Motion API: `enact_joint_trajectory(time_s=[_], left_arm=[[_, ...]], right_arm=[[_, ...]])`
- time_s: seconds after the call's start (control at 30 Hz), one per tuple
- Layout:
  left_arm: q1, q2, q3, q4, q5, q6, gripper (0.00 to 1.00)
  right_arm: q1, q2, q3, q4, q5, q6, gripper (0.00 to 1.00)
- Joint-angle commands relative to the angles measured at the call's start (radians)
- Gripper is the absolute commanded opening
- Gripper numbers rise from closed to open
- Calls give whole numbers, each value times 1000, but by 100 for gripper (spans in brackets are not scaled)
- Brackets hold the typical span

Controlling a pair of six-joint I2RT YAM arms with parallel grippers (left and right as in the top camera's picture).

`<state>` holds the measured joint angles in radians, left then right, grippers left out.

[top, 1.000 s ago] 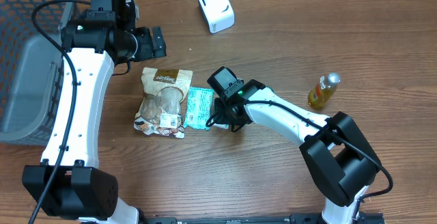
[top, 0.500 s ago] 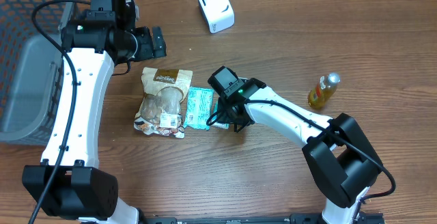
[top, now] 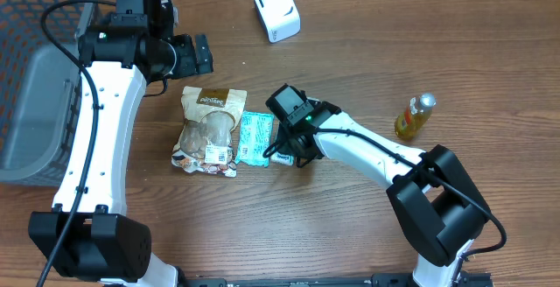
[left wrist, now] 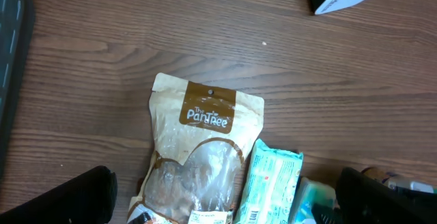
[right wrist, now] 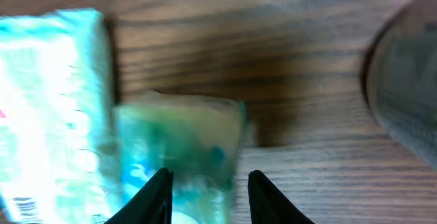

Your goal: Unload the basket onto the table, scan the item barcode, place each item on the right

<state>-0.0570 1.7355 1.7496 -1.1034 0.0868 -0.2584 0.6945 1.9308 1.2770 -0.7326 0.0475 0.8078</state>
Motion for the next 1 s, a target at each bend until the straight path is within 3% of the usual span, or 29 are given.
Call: enact_joint_trajectory(time_s=[0.0,0.2,0.37,0.97], left_arm=[[3,2,14,0,10,12,100],[3,2,14,0,10,12,99],[3,2,14,0,10,12,100],[3,2,14,0,10,12,100]], right_arm=[[-2,5,-34,7,-4,32,32],[-2,5,-81,64,-5,58,27],[-2,6,-82,72,-5,57,13],[-2,11,-100,83,-8,57,15]])
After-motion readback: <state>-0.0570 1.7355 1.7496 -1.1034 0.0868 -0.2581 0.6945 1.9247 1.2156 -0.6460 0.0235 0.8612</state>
